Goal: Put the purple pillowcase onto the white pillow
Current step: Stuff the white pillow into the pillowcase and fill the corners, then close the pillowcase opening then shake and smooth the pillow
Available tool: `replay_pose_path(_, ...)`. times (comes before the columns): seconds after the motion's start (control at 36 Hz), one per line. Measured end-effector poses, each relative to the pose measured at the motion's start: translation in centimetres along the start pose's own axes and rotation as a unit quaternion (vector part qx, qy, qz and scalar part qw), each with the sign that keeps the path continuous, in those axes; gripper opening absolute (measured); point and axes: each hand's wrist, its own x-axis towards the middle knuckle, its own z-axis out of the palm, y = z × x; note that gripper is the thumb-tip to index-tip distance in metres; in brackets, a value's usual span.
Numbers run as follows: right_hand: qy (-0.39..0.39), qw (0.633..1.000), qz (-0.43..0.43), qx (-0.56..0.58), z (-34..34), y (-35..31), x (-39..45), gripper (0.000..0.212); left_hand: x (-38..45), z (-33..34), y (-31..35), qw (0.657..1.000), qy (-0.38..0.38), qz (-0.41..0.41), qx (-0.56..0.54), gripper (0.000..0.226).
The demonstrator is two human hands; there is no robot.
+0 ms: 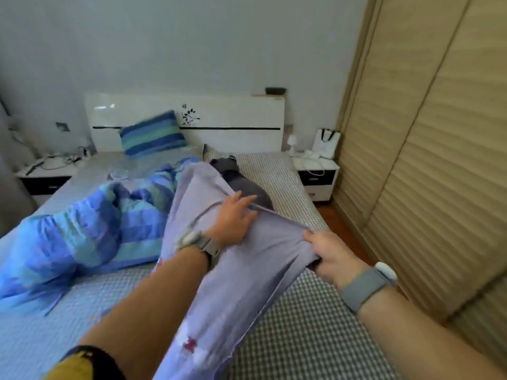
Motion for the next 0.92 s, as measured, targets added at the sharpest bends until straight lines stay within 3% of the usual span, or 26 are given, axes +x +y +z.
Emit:
replay_pose_path(0.06,0.102,0.994,0.043,-0.006,-7.4,2.3,2.2,0.018,-4.1,7.6,-1.0,1.0,0.002,-0.025,-0.008,0.061)
replay_pose_path(0.08,0.148,0.985,0.071,-0.044,-11.1,3.8,2.9,0.017,-6.8,11.7,-2.6,0.997,-0.028,-0.07,-0.013,0.065)
replay_pose_path(0.14,0.214,0.952,0.165,-0.143,-17.3,8.1,3.8,0.038,-13.6,16.5,-5.0,0.967,-0.148,-0.208,-0.027,0.073)
replay_pose_path(0.19,0.213,0.912,0.298,-0.184,-21.5,14.4,3.7,0.055,-20.6,21.4,-8.8,0.909,-0.258,-0.327,-0.029,0.079)
replay_pose_path(0.25,0.204,0.884,0.359,-0.22,-23.3,19.4,2.2,0.057,-25.5,22.7,-10.3,0.86,-0.319,-0.396,-0.041,0.052)
replay_pose_path(0.31,0.183,0.867,0.413,-0.211,-24.6,24.7,1.3,0.053,-28.9,24.2,-10.8,0.814,-0.336,-0.467,-0.078,0.023)
replay_pose_path(0.36,0.164,0.848,0.466,-0.192,-25.2,28.8,0.2,0.043,-31.2,25.6,-11.0,0.771,-0.346,-0.522,-0.119,0.028)
replay_pose_path(0.44,0.172,0.843,0.48,-0.171,-25.4,31.0,-0.4,0.045,-32.2,26.4,-11.3,0.698,-0.282,-0.622,-0.216,0.025)
replay_pose_path(0.53,0.187,0.859,0.464,-0.112,-24.9,31.2,2.4,0.055,-31.3,27.9,-12.2,0.586,-0.14,-0.699,-0.385,0.015)
replay_pose_path(0.64,0.221,0.88,0.417,-0.055,-23.5,31.1,7.8,0.059,-29.6,30.5,-13.7,0.511,-0.036,-0.718,-0.47,0.019)
replay_pose_path(0.75,0.22,0.913,0.338,0.059,-23.8,30.7,13.5,0.059,-27.7,32.7,-15.1,0.417,0.137,-0.709,-0.552,0.047)
replay_pose_path(0.86,0.241,0.911,0.291,0.165,-26.1,31.7,20.7,0.062,-26.2,35.0,-15.1,0.317,0.31,-0.667,-0.599,0.043)
replay_pose_path(0.92,0.226,0.914,0.265,0.209,-26.6,31.9,22.0,0.063,-26.4,35.7,-15.1,0.291,0.349,-0.639,-0.62,0.044)
